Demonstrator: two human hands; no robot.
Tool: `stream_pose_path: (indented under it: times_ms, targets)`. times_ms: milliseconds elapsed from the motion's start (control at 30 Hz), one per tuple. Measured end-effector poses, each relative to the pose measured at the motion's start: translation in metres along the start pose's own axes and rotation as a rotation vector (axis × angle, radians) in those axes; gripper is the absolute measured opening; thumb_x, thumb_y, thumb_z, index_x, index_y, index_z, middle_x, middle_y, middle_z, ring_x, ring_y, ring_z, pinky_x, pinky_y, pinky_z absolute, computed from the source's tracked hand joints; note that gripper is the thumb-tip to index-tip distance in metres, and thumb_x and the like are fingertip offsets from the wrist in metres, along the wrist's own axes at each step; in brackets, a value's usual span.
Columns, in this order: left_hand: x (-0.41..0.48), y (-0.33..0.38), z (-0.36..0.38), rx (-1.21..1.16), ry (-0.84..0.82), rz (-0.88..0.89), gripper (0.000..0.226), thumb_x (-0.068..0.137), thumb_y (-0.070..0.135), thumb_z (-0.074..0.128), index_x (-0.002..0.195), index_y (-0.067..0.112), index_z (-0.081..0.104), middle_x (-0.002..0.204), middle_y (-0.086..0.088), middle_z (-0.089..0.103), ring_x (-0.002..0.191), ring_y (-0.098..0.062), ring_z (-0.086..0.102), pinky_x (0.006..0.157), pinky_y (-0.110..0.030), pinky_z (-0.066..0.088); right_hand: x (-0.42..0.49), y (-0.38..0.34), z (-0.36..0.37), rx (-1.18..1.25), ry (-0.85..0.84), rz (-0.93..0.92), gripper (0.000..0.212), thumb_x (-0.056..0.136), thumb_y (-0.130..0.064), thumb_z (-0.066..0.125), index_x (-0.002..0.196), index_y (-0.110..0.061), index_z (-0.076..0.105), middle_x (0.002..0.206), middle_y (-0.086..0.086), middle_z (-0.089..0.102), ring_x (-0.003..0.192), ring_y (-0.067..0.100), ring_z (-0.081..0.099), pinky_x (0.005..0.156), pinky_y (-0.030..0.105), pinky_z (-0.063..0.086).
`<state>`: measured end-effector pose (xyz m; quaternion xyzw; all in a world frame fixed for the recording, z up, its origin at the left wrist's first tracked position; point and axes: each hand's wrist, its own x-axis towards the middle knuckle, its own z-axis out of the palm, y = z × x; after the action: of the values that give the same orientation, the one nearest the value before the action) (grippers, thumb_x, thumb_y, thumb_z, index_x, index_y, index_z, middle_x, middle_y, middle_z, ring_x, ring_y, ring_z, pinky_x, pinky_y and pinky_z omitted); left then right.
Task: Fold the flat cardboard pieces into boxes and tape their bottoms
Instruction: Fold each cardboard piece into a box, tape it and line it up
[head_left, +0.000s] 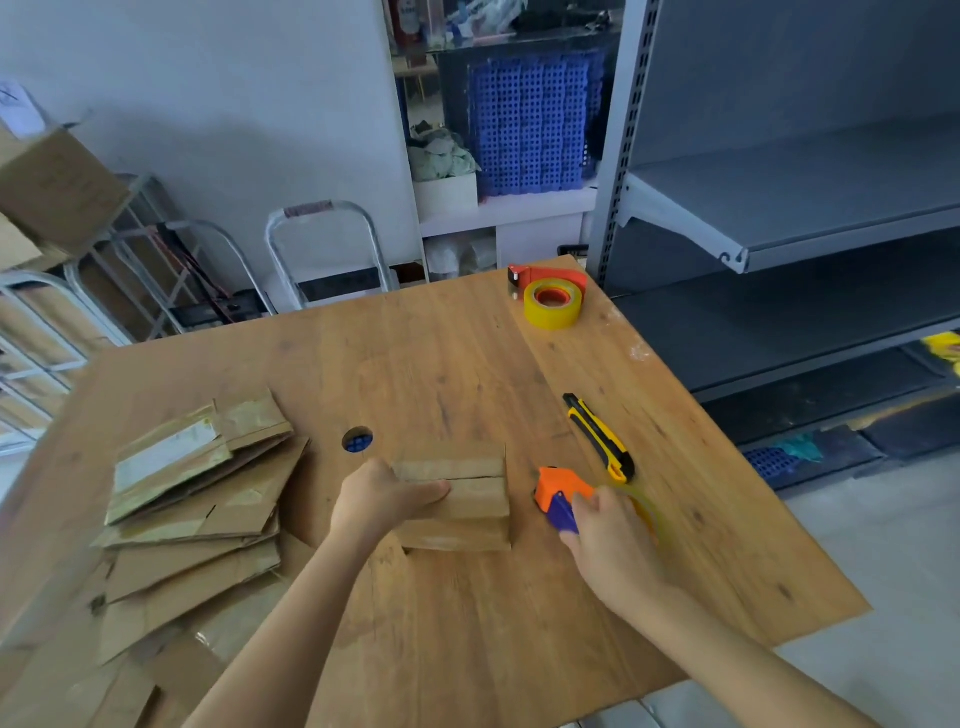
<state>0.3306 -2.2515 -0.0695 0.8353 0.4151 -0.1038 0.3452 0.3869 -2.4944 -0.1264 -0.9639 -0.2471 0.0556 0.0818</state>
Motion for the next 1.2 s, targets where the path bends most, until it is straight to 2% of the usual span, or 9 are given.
stream_pose_path:
  times_ms: [100,167,267,400,633,767,900,1000,1200]
  targets:
    - [0.005,0.002,-0.002,0.042,-0.006,-0.008,0.047,0.073,0.053,0.075,0.089,0.013,0.055,0.087,-0.002,0.063,0.077,-0.015,0.060,0.066,-0.029,0.055,0.021,-0.041,-0.033,0.488,-0.061,0.102,0.042,0.097,-0.042,0.051,0.106,-0.002,0.063,0.105,0.015,0.062,0.102,0.032,0.056,0.084,0.036,0.041]
    - [0.007,0.001,-0.001,0.038,0.010,0.015,0.039,0.081,0.049,0.069,0.086,0.014,0.054,0.085,-0.003,0.063,0.075,-0.016,0.062,0.067,-0.031,0.058,0.039,-0.062,-0.038,0.696,-0.086,0.168,0.041,0.096,-0.042,0.052,0.075,-0.007,0.058,0.074,0.008,0.054,0.074,0.026,0.054,0.063,0.034,0.037]
    - [0.009,-0.003,0.000,0.000,0.061,0.049,0.030,0.091,0.039,0.059,0.086,0.010,0.060,0.081,-0.008,0.067,0.073,-0.022,0.066,0.072,-0.037,0.060,0.056,-0.072,-0.034,0.578,-0.045,0.203,0.049,0.094,-0.030,0.057,0.055,-0.012,0.035,0.054,0.003,0.033,0.050,0.018,0.032,0.046,0.032,0.021]
    - [0.007,-0.009,0.004,-0.057,0.126,0.064,0.031,0.096,0.031,0.051,0.085,0.006,0.064,0.078,-0.010,0.067,0.073,-0.024,0.066,0.070,-0.036,0.058,0.064,-0.065,-0.028,0.600,-0.019,0.251,0.042,0.088,-0.024,0.065,0.061,0.007,0.053,0.057,0.010,0.038,0.054,0.021,0.034,0.048,0.033,0.019]
    - [-0.008,-0.018,-0.021,-0.358,0.199,0.339,0.003,0.087,0.018,0.066,0.089,0.018,0.064,0.085,0.006,0.068,0.078,-0.006,0.062,0.060,-0.017,0.044,0.071,-0.064,-0.053,1.317,0.059,0.523,0.037,0.089,-0.033,0.065,0.068,-0.002,0.062,0.071,0.018,0.064,0.069,0.030,0.067,0.057,0.035,0.059]
    - [-0.014,-0.027,-0.029,-0.463,0.114,0.415,0.031,0.081,-0.007,0.057,0.088,0.023,0.056,0.090,0.012,0.067,0.087,-0.002,0.062,0.064,-0.010,0.044,0.068,-0.066,-0.057,1.293,-0.028,0.457,0.033,0.078,-0.029,0.079,0.076,0.000,0.061,0.082,0.014,0.070,0.084,0.032,0.070,0.074,0.041,0.060]
    - [-0.004,-0.053,-0.013,-0.549,-0.138,0.253,0.023,0.089,0.023,0.054,0.109,0.017,0.060,0.113,0.000,0.065,0.110,-0.019,0.061,0.094,-0.034,0.048,0.050,-0.068,-0.037,0.960,-0.072,0.355,0.025,0.069,-0.013,0.084,0.074,-0.006,0.061,0.074,0.005,0.063,0.070,0.019,0.056,0.058,0.028,0.042]
    - [-0.008,-0.064,-0.002,-0.682,-0.272,0.105,0.083,0.078,0.082,0.039,0.135,0.021,0.049,0.129,-0.003,0.060,0.116,-0.019,0.059,0.103,-0.040,0.045,0.037,-0.071,-0.021,0.699,-0.126,0.173,0.031,0.066,-0.008,0.081,0.059,-0.018,0.053,0.065,-0.004,0.058,0.064,0.012,0.053,0.054,0.025,0.037]
    - [-0.012,-0.062,0.005,-0.576,-0.038,-0.040,0.090,0.083,0.080,0.027,0.143,0.014,0.036,0.137,-0.005,0.047,0.121,-0.024,0.048,0.108,-0.046,0.038,0.024,-0.069,-0.001,0.889,-0.412,0.155,0.010,0.079,-0.004,0.071,0.072,-0.008,0.065,0.076,0.003,0.065,0.074,0.010,0.062,0.069,0.020,0.052]
